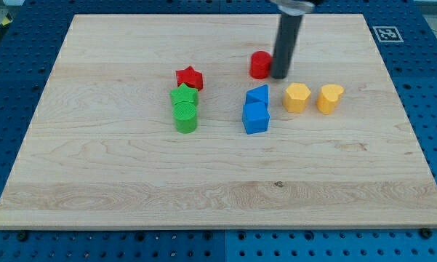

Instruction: Push the red circle above to the red star

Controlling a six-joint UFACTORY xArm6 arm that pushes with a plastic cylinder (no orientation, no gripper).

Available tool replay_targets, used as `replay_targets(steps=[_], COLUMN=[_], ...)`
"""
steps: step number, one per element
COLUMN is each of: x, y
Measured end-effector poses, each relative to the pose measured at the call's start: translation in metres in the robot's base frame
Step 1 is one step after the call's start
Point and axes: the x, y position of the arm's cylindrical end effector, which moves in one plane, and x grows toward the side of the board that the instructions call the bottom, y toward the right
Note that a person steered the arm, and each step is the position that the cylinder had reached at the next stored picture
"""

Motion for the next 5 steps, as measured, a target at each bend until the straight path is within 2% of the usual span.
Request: replay_targets(steps=[1,2,3,5], x=[-0.009,-0.013,-0.023,-0.034], y=[-0.022,0.004,0.001,-0.071])
